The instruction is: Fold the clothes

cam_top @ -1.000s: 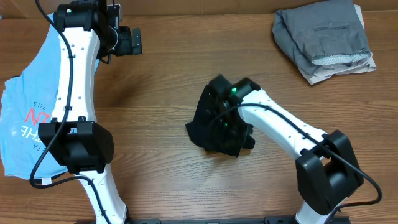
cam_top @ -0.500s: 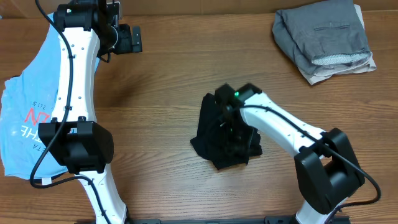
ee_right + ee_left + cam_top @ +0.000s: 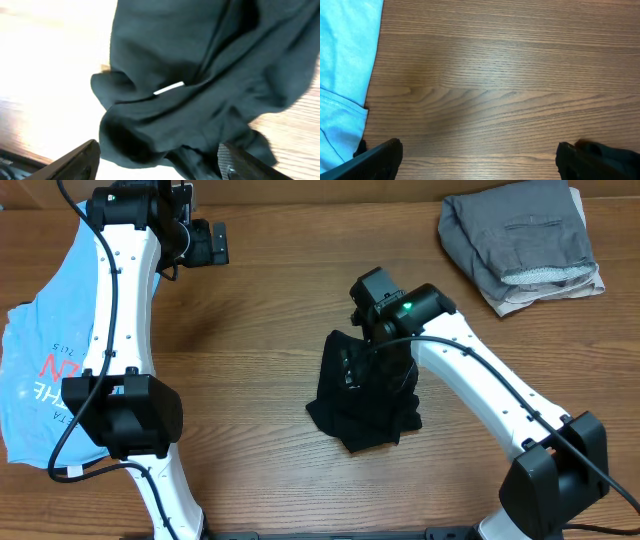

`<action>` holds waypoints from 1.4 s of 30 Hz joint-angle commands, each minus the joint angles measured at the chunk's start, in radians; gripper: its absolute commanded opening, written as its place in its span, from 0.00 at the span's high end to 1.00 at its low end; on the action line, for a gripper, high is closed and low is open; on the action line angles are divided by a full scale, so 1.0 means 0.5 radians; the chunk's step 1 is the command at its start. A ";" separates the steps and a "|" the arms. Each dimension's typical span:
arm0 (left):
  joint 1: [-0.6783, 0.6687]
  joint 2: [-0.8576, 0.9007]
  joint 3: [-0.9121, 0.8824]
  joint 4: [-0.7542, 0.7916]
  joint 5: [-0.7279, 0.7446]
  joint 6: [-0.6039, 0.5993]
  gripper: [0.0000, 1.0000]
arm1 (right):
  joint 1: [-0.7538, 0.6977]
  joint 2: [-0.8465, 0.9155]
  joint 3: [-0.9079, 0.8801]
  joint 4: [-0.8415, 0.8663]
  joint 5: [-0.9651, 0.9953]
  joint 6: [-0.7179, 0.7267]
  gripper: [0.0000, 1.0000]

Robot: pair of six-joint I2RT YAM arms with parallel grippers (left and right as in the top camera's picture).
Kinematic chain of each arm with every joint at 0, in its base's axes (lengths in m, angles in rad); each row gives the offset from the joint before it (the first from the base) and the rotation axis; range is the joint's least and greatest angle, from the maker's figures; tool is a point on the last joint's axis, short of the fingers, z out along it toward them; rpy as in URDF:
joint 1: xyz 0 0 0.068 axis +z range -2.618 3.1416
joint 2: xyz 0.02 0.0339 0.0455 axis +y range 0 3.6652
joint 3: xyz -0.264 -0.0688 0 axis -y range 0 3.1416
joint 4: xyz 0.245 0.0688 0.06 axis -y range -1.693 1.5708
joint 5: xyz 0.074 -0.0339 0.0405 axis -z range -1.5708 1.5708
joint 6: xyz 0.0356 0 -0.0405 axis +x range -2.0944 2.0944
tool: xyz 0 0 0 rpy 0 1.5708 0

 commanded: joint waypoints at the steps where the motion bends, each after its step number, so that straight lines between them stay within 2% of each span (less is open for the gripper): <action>1: 0.021 -0.022 -0.014 0.008 0.001 0.046 0.00 | 0.092 0.014 -0.083 0.048 -0.066 0.089 0.23; 10: 0.021 -0.022 -0.014 0.008 0.001 0.046 0.00 | 0.317 0.018 -0.211 0.209 0.035 0.333 0.25; 12: 0.021 -0.022 -0.014 0.008 0.001 0.046 0.00 | 0.336 0.018 -0.246 0.217 0.085 0.375 0.30; 15: 0.021 -0.022 -0.014 0.008 0.001 0.046 0.00 | 0.338 0.018 -0.295 0.246 0.081 0.377 0.34; 25: 0.021 -0.022 -0.014 0.008 0.001 0.046 0.00 | 0.463 0.023 -0.318 0.349 0.179 0.375 0.33; 26: 0.021 -0.022 -0.014 0.008 0.001 0.046 0.00 | 0.500 0.039 -0.318 0.347 0.267 0.377 0.39; 27: 0.021 -0.022 -0.014 0.008 0.000 0.047 0.00 | 0.508 0.063 -0.318 0.336 0.313 0.394 0.57; 32: 0.021 -0.022 -0.014 0.004 0.000 0.047 0.00 | 0.495 0.095 -0.318 0.240 0.558 0.545 0.77; 33: 0.021 -0.022 -0.014 0.003 0.000 0.047 0.00 | 0.477 0.095 -0.315 0.184 0.653 0.593 0.91; 34: 0.021 -0.022 -0.014 0.003 0.000 0.047 0.00 | 0.463 0.094 -0.311 0.156 0.685 0.604 0.96; 42: 0.021 -0.022 -0.014 0.004 0.000 0.047 0.00 | 0.246 -0.069 -0.278 -0.073 0.713 0.787 0.96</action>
